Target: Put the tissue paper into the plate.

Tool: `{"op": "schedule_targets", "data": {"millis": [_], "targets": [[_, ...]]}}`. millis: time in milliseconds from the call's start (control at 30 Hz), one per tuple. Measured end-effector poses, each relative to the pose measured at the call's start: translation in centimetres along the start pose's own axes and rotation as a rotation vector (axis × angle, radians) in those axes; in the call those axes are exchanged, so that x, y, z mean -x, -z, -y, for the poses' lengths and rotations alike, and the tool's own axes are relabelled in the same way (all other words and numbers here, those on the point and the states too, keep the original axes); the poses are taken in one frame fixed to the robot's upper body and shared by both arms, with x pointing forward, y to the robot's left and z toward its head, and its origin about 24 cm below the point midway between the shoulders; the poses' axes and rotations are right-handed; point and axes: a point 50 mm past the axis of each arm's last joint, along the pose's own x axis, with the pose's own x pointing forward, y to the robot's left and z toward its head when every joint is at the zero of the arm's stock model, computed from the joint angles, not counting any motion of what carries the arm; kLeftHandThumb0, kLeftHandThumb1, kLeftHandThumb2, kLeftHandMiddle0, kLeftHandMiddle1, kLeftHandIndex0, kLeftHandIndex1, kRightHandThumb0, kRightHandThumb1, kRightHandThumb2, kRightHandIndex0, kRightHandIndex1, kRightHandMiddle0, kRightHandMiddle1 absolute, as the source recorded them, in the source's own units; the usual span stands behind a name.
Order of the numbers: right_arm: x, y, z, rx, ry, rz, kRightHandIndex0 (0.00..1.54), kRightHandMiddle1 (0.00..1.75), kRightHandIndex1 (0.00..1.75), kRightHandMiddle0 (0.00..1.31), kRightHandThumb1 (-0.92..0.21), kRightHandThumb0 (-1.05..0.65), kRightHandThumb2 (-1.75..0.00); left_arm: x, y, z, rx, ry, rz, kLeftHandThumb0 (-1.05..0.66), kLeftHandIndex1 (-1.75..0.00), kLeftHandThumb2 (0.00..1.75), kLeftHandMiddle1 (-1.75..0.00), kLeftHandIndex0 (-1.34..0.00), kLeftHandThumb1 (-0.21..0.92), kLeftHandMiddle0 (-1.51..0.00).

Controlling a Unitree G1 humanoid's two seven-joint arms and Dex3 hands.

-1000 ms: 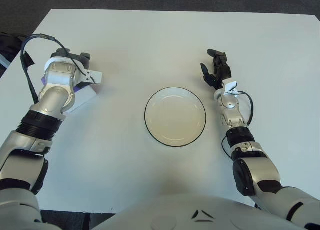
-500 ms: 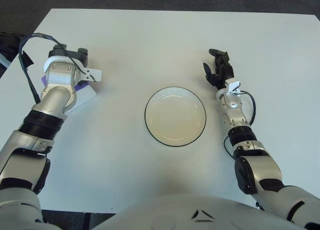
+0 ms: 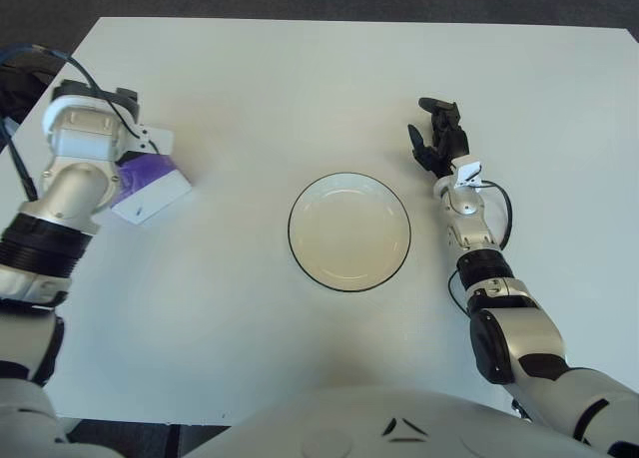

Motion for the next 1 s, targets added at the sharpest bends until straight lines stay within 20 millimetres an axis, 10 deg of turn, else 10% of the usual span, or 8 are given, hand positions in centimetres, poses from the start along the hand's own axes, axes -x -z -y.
{"op": "schedule_targets", "data": {"millis": [167,367,667,1000], "targets": [[-0.1,0.0,-0.1,-0.005,-0.006,0.005,0.46,1.1,0.08,0.03,-0.85,-0.59,-0.49,1.4,1.3,0.5,-0.115,-0.01,0.007,-1.05,-0.02,1.19,-0.83,-0.01,0.92,-0.67],[-0.1,0.3,0.0,-0.01,0.001,0.005,0.48,1.1,0.09,0.04,-0.83,-0.59,-0.52,1.6,1.8,1.1,-0.184,0.003,0.015,-1.05,-0.01,1.17,-1.14,0.0,0.92,-0.67],[-0.2,0.2,-0.1,-0.01,-0.009,0.012,0.48,1.11,0.11,0.03,-0.81,-0.6,-0.56,-0.1,2.9,3.7,-0.117,0.101,0.049,-1.05,0.0,0.75,-1.0,0.0,0.92,-0.37],[-0.2,0.3,0.2,-0.012,-0.006,0.012,0.46,1.11,0.12,0.03,-0.81,-0.62,-0.55,0.4,2.9,5.0,-0.144,0.141,0.113,-1.05,0.0,0.6,-0.36,0.0,0.92,-0.24]]}}
